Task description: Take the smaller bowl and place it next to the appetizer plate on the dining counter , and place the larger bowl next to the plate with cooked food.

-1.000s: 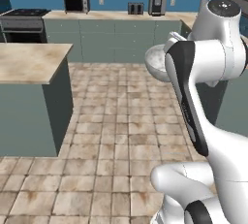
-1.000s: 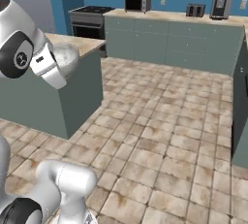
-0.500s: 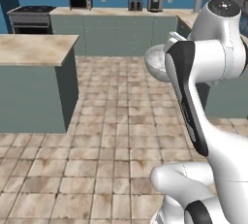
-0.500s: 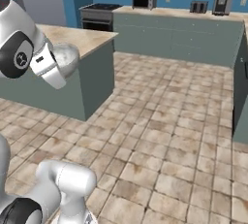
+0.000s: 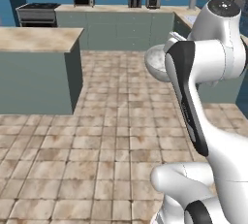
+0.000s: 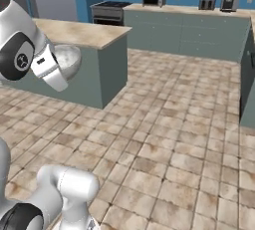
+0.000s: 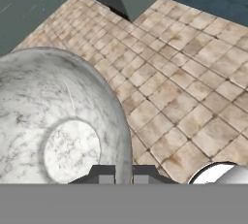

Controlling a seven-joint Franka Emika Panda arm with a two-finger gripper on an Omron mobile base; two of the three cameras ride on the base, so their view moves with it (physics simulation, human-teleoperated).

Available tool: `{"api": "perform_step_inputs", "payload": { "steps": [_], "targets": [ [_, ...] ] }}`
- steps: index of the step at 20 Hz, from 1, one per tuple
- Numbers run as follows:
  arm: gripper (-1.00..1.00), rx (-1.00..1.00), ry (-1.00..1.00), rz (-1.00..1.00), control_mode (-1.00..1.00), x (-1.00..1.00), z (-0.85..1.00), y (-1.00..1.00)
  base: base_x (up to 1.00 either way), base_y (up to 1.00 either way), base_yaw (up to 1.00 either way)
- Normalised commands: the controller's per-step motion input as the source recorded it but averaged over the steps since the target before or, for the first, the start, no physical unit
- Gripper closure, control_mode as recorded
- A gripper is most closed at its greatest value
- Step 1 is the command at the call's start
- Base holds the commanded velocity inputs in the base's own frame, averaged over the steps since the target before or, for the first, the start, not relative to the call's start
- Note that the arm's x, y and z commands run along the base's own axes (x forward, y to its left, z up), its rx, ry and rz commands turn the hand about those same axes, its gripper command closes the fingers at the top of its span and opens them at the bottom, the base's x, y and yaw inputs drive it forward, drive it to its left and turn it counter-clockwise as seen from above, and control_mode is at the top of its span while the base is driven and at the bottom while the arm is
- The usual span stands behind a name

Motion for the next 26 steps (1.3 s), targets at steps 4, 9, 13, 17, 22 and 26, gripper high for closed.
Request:
{"api": "perform_step_inputs", "payload": {
  "steps": [4,9,13,17,22,26],
  "targets": [
    [1.00,0.00,0.00,0.00,1.00,0.00,0.00,0.00,-1.00,0.44,0.00],
    [1.00,0.00,0.00,0.00,1.00,0.00,0.00,0.00,-1.00,0.47,0.00],
    [1.00,0.00,0.00,0.00,1.00,0.00,0.00,0.00,-1.00,0.49,0.00],
    [1.00,0.00,0.00,0.00,1.00,0.00,0.00,0.00,-1.00,0.51,0.00],
    [1.00,0.00,0.00,0.00,1.00,0.00,0.00,0.00,-0.87,0.52,0.00],
    [1.00,0.00,0.00,0.00,1.00,0.00,0.00,0.00,-0.63,0.57,0.00]
  ]
}}
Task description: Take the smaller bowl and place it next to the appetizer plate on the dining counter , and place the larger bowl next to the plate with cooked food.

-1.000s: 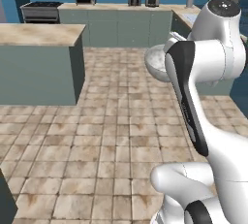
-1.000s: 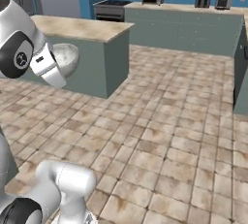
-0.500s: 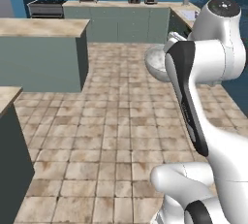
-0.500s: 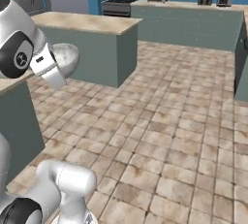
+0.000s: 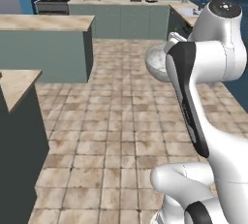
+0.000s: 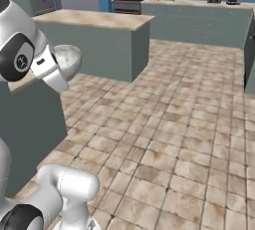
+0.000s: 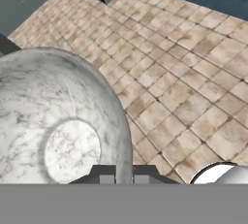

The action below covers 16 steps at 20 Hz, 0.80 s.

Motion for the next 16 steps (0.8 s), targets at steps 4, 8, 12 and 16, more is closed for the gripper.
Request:
{"api": "perform_step_inputs", "payload": {
  "steps": [4,8,12,16],
  "targets": [
    [1.00,0.00,0.00,0.00,1.00,0.00,0.00,0.00,-0.73,0.61,0.00],
    [1.00,0.00,0.00,0.00,1.00,0.00,0.00,0.00,-0.72,0.64,0.00],
    [1.00,0.00,0.00,0.00,1.00,0.00,0.00,0.00,-0.52,0.72,0.00],
    [1.00,0.00,0.00,0.00,1.00,0.00,0.00,0.00,-0.20,0.90,0.00]
  ]
}}
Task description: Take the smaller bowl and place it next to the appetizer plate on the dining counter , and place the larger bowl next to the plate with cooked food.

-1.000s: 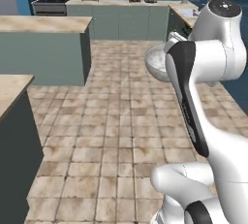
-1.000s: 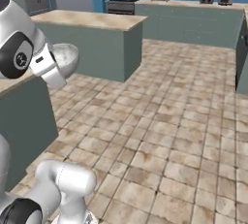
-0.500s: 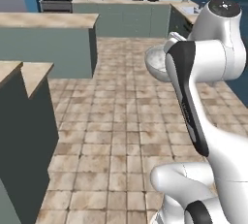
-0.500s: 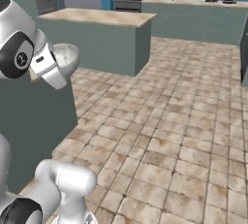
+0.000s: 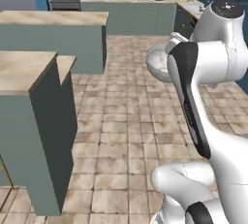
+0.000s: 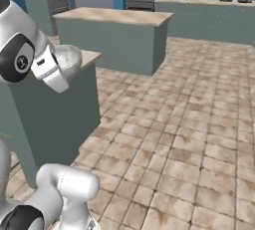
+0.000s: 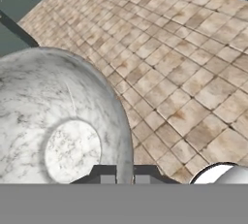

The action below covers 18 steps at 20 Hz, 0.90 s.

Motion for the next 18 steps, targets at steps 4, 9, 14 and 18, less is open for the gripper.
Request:
{"api": "perform_step_inputs", "payload": {
  "steps": [4,9,14,18],
  "targets": [
    [1.00,0.00,0.00,0.00,1.00,0.00,0.00,0.00,0.00,1.00,0.00],
    [1.00,0.00,0.00,0.00,1.00,0.00,0.00,0.00,0.00,1.00,0.00],
    [1.00,0.00,0.00,0.00,1.00,0.00,0.00,0.00,-0.06,1.00,0.00],
    [1.00,0.00,0.00,0.00,1.00,0.00,0.00,0.00,-0.04,1.00,0.00]
  ]
}}
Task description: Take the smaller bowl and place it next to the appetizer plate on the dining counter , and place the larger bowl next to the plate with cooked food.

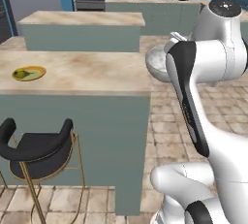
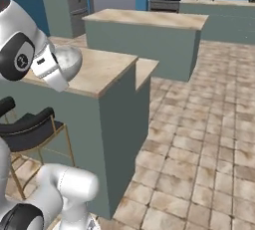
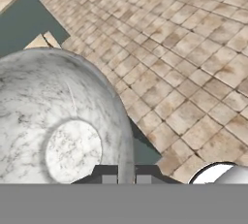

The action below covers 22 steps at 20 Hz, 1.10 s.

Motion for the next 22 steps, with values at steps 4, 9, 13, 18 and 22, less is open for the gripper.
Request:
{"api": "perform_step_inputs", "payload": {
  "steps": [4,9,13,18,22],
  "targets": [
    [1.00,0.00,0.00,0.00,1.00,0.00,0.00,0.00,-0.01,1.00,0.00],
    [1.00,0.00,0.00,0.00,1.00,0.00,0.00,0.00,0.00,1.00,-0.01],
    [1.00,0.00,0.00,0.00,1.00,0.00,0.00,0.00,0.11,0.85,-0.08],
    [1.00,0.00,0.00,0.00,1.00,0.00,0.00,0.00,0.11,0.60,-0.11],
    [1.00,0.00,0.00,0.00,1.00,0.00,0.00,0.00,0.25,0.11,-0.24]
  ]
}}
